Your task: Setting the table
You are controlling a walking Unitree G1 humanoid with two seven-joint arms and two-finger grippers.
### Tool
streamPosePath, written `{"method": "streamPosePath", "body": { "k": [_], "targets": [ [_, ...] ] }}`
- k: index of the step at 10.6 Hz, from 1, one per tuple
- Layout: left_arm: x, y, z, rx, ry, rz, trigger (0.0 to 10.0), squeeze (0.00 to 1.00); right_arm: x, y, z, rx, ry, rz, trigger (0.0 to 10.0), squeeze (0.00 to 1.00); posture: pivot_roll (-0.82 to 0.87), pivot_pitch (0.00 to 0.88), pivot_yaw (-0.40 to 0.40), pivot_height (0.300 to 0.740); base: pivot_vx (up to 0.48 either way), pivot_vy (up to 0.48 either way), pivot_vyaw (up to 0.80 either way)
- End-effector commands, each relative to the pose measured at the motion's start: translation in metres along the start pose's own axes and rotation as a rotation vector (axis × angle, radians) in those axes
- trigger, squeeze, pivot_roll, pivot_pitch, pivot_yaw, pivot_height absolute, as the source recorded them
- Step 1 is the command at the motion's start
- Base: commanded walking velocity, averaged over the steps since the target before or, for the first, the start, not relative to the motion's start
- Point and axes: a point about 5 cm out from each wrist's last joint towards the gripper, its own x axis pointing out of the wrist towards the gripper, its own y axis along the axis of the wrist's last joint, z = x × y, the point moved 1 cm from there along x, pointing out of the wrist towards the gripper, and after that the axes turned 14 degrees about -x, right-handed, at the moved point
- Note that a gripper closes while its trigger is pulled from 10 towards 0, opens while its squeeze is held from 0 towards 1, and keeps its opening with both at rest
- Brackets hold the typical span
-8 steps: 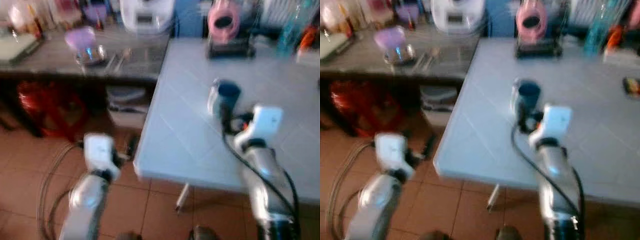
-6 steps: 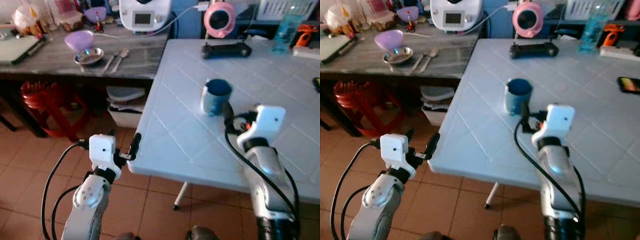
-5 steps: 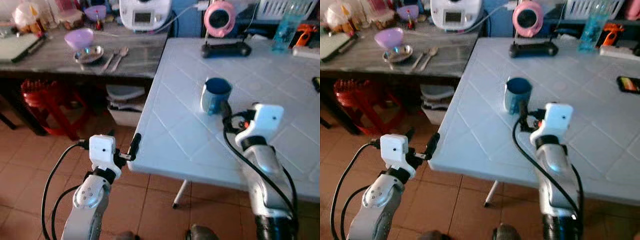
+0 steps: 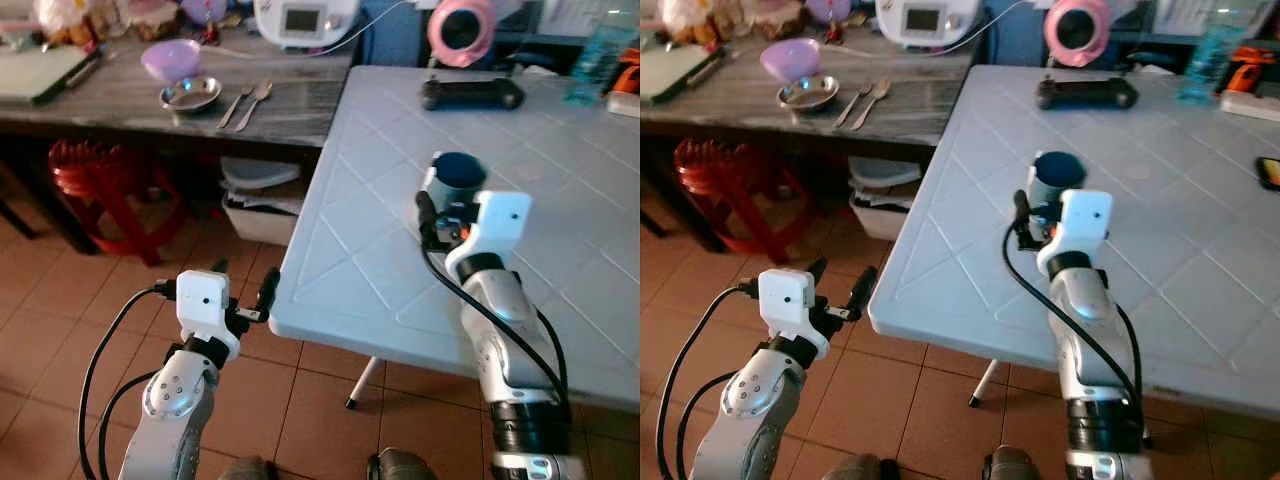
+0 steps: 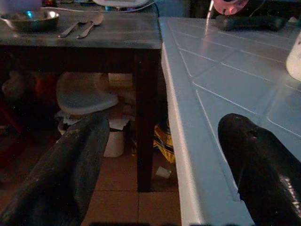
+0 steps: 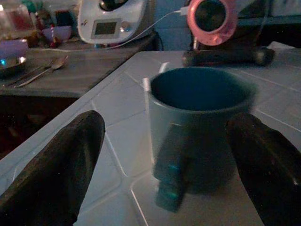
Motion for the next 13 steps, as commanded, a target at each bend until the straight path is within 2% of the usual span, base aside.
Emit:
{"method": "streamPosePath", "body": {
  "k": [1,2,3,4,8,13],
  "targets": [
    [-0.002,0.002,0.0,0.006,-0.003,-0.004,10.0,0.0,0.001,-0.001,-0.003,-0.003,0.011,-0.017,10.0,0.0,-0.03,0.107,0.069,0.74,0.0,0.0,0.0],
    [-0.002,0.001,0.0,0.0,-0.004,-0.008,10.0,0.0,-0.001,-0.01,0.0,-0.009,-0.009,-0.069,10.0,0.0,-0.03,0.11,0.068,0.74,0.0,0.0,0.0],
    [-0.002,0.001,0.001,-0.004,-0.008,-0.01,10.0,0.0,-0.001,-0.014,0.002,-0.005,-0.02,-0.084,0.4,0.0,-0.04,0.114,0.07,0.74,0.0,0.0,0.0],
    [-0.002,0.001,0.001,-0.006,-0.015,-0.012,10.0,0.0,-0.001,-0.015,0.002,-0.006,-0.02,-0.093,0.0,0.0,-0.04,0.115,0.071,0.74,0.0,0.0,0.0],
    [0.0,0.002,0.002,-0.008,-0.023,-0.011,10.0,0.0,0.004,-0.016,0.016,-0.013,-0.056,-0.093,0.0,0.0,-0.03,0.116,0.076,0.74,0.0,0.0,0.0],
    [0.001,0.002,0.001,-0.003,-0.022,-0.01,10.0,0.0,0.012,-0.011,0.017,-0.003,-0.038,-0.057,0.0,0.0,-0.03,0.112,0.079,0.74,0.0,0.0,0.0]
  ]
}}
